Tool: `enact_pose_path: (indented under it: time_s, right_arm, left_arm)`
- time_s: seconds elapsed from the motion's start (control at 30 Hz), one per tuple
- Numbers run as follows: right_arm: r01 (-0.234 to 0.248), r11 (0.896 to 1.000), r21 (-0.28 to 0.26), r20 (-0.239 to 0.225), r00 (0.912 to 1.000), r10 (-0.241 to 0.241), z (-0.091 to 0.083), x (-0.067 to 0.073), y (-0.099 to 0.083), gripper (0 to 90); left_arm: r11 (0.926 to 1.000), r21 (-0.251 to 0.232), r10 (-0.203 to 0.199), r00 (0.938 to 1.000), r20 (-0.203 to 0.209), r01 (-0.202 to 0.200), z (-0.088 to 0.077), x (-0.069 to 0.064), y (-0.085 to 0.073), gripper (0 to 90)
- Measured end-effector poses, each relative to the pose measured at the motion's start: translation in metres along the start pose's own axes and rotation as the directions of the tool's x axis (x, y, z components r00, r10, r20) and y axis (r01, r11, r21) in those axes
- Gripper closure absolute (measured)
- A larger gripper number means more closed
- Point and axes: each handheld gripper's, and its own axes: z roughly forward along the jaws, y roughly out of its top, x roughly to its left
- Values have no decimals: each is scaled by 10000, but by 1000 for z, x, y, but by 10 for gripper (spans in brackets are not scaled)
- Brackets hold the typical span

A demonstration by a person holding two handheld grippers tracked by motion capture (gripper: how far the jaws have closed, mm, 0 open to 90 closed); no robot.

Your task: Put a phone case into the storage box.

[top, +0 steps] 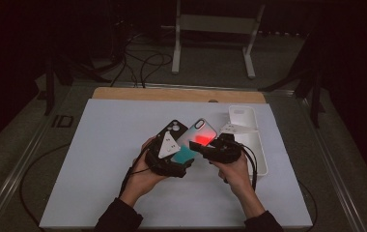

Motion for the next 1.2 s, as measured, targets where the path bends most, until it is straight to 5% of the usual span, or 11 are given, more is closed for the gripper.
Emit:
enact_pose_path:
  time_s: [0.17, 0.6, 0.93, 1.2]
  right_arm:
    - [46, 9999, 123, -294, 9996, -42, 2, 4, 1, 734]
    - [149, 9997, 168, -440, 9989, -141, 4, 11, 4, 808]
    - [657, 9976, 204, -304, 9974, -650, 3, 15, 4, 868]
    - [957, 9951, 236, -199, 9953, -953, -5, 11, 5, 867]
  left_arm:
    - [10000, 98, 5, 9999, 117, -6, 2, -1, -1, 170]
    - [9998, 83, 187, 9996, -226, -186, 2, -3, -1, 167]
    - [9996, -96, -283, 9995, -111, 282, 1, 3, -6, 225]
    - [9961, -164, -852, 9947, 569, 862, -7, 16, -8, 220]
